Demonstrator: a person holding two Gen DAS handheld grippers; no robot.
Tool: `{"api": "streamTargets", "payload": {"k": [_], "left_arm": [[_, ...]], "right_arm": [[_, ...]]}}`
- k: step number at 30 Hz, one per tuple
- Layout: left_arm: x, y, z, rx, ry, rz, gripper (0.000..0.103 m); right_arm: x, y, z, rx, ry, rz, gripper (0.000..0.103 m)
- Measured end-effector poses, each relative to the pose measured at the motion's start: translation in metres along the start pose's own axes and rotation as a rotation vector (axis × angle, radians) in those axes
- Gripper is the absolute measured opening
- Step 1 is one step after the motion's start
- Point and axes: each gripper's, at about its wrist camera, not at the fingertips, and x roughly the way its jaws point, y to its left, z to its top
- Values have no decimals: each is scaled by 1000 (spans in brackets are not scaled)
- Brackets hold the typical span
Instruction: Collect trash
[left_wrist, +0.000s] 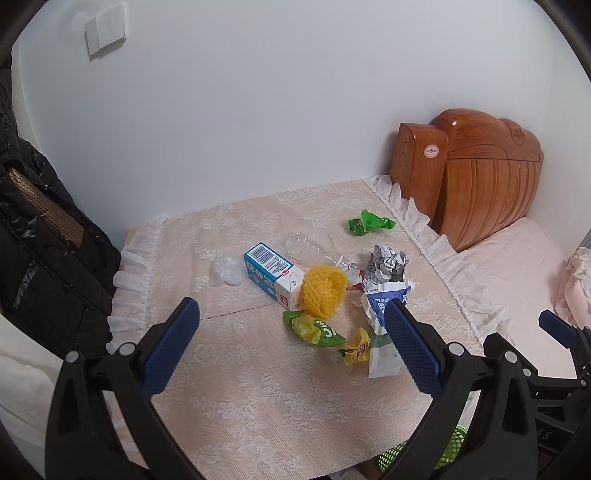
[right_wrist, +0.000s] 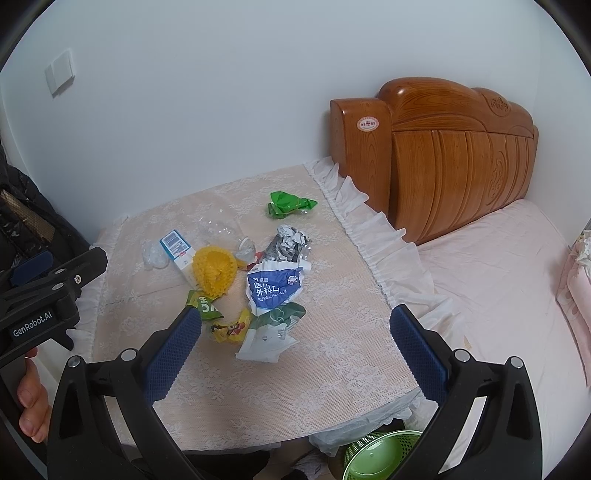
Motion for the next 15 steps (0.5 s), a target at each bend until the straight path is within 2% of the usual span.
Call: {"api": "streamTargets", "payload": {"k": [15], "left_arm": [[-1, 4, 0, -1, 4, -3, 95]], "right_arm": [[0, 1, 0, 1, 0, 2, 101]]}}
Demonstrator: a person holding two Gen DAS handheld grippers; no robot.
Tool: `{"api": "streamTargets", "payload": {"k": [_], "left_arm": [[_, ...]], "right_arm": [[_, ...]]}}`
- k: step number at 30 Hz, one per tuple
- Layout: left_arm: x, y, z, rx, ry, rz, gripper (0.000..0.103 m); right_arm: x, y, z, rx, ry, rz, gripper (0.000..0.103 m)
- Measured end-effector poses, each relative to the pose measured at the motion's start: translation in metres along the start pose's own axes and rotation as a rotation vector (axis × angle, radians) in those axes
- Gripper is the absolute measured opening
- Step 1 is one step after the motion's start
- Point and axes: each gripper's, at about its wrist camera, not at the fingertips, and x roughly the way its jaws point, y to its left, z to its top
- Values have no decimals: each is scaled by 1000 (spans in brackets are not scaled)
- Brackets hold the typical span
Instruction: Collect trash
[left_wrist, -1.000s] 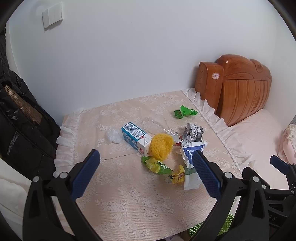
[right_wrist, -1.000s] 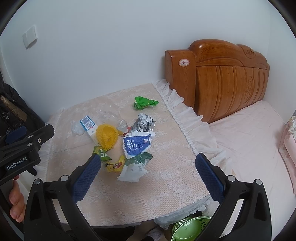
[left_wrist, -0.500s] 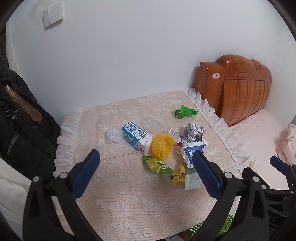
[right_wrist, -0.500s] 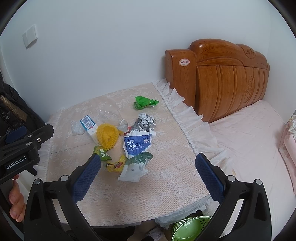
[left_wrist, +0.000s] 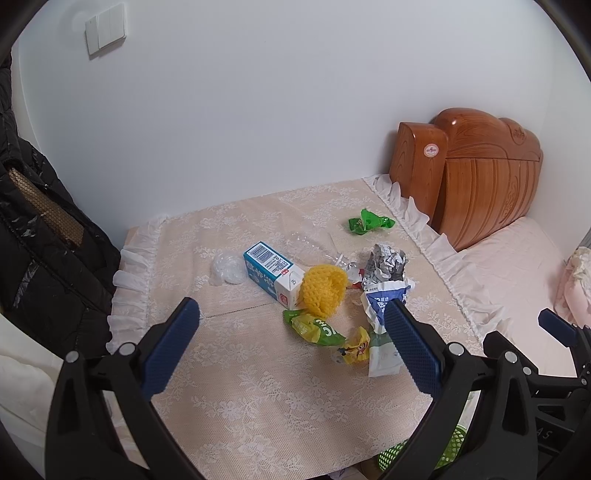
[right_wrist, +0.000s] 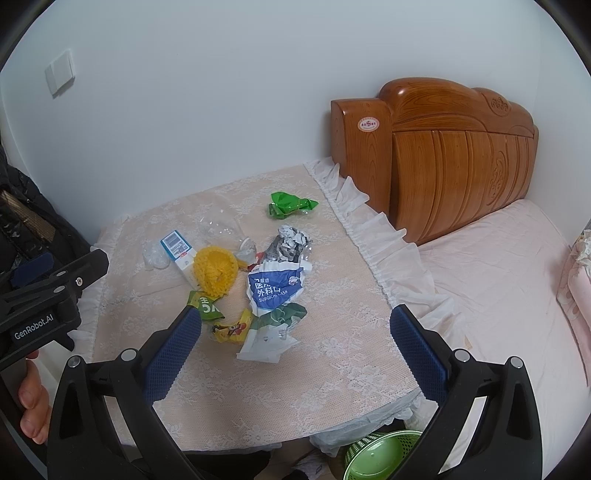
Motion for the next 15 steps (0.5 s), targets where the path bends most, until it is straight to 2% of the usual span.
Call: {"api": "streamTargets", "payload": {"k": [9, 15], "left_arm": [[9, 12, 2, -11, 17, -14, 96], [39, 35, -9, -39, 97, -40, 96]], "right_arm": [[4, 0, 0, 6, 0, 2, 101], [29, -3, -12, 5, 34, -17, 101]]}}
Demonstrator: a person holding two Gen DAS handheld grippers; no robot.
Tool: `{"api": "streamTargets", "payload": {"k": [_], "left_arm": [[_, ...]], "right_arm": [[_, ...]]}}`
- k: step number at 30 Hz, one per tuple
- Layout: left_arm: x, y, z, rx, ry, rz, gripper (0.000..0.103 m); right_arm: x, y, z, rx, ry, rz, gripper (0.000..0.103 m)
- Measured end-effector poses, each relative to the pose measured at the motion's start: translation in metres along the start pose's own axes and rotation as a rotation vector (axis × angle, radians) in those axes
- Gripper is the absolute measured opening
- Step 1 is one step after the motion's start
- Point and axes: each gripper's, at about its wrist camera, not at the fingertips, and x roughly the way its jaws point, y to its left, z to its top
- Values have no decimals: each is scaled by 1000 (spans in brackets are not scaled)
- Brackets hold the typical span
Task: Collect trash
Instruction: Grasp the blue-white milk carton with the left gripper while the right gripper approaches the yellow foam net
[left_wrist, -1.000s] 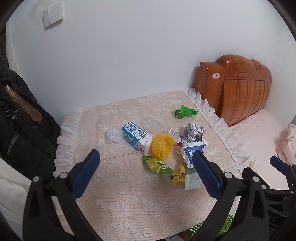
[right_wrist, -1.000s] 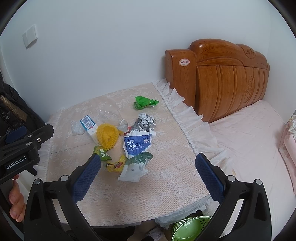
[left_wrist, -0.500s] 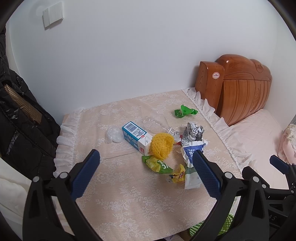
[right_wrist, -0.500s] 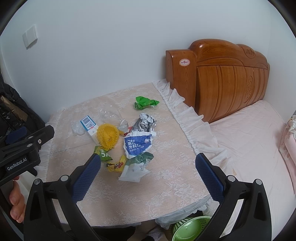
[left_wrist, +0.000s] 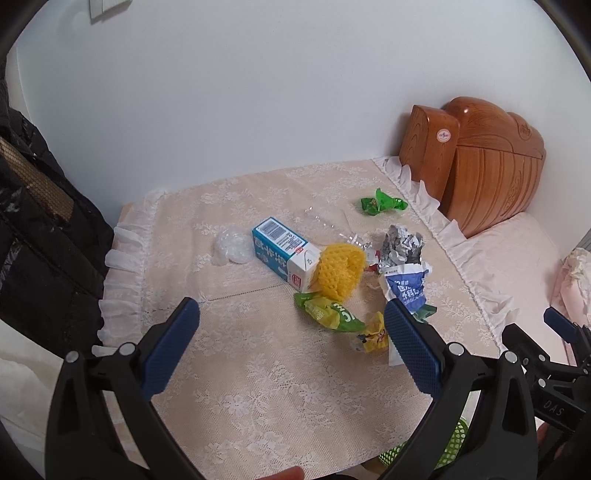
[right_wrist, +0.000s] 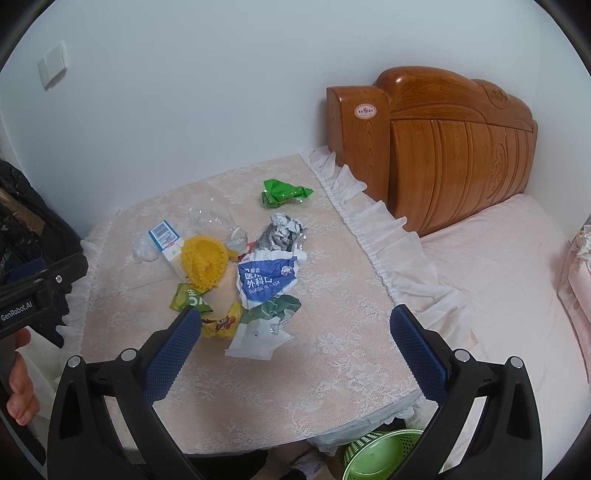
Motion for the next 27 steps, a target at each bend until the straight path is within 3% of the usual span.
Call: {"api": "streamTargets", "payload": {"k": [6, 11, 16, 21, 23, 27], "left_arm": [[38, 27, -5, -93, 92, -50, 96], [74, 30, 14, -197, 136, -59, 95], [122, 17, 48, -250, 171, -13, 95], [186, 15, 68, -351, 270, 38, 94], [210, 15, 69, -380, 327, 55, 89], [241, 20, 64, -431, 409, 42, 66]], "right_arm": [[34, -4, -17, 36, 64, 55, 101], [54, 0, -23, 44, 97, 62, 101], [66, -1, -21, 72, 100, 84, 101], [79, -1, -16, 86, 107, 84, 101], [84, -1, -13, 89, 114, 88, 101], [92, -2, -9, 94, 118, 95, 101]]}}
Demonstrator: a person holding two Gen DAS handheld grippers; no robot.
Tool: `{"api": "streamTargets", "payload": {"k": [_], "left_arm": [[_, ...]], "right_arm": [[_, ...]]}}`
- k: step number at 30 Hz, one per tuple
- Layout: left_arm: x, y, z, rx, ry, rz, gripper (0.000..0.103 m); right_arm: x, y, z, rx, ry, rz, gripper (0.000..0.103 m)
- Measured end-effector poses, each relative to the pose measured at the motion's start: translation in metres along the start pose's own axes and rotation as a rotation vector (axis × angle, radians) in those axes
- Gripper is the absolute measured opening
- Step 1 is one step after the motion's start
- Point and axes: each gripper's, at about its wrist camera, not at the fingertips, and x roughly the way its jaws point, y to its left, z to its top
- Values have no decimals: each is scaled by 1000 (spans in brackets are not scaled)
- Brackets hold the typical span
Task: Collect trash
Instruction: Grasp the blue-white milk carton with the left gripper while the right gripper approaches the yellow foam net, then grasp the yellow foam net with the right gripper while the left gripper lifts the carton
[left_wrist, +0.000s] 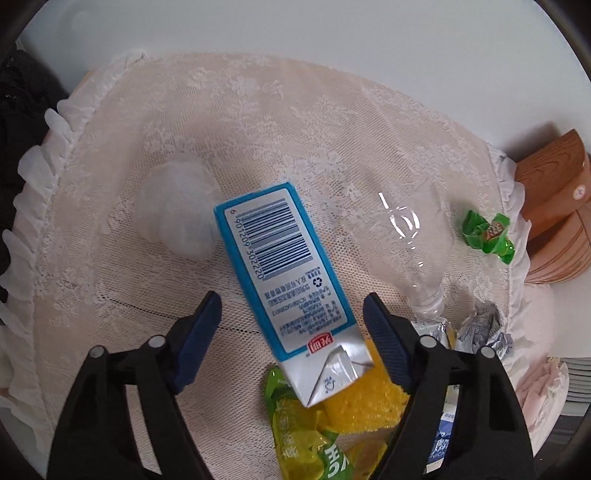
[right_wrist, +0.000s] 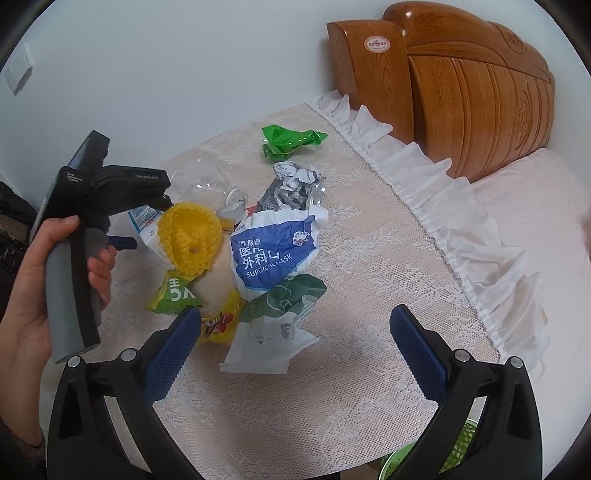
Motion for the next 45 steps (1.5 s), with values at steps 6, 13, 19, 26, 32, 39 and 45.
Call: {"api": "streamTargets", "payload": {"k": [6, 13, 19, 26, 32, 39, 45], "left_arm": [[-1, 9, -1, 34, 1, -48, 51], [-44, 18, -11, 192, -99, -89, 47], [-84, 44, -32, 343, -221, -91, 47], [-114, 99, -49, 343, -302, -104, 47], [-118, 122, -59, 351, -341, -92, 47], [-115, 121, -64, 366, -377, -94, 47], [-122, 119, -67, 413, -397, -106, 47]], "right_arm": [[9, 4, 10, -8, 3, 39, 101], [18, 44, 30, -133, -16, 101, 101], [46, 95, 45, -285, -17, 130, 101], [99, 135, 58, -338, 51, 89, 98], [144, 150, 69, -227, 122, 26, 93], [163, 146, 72, -99, 179, 32, 40], [135, 155, 73, -140, 113, 76, 28]]}}
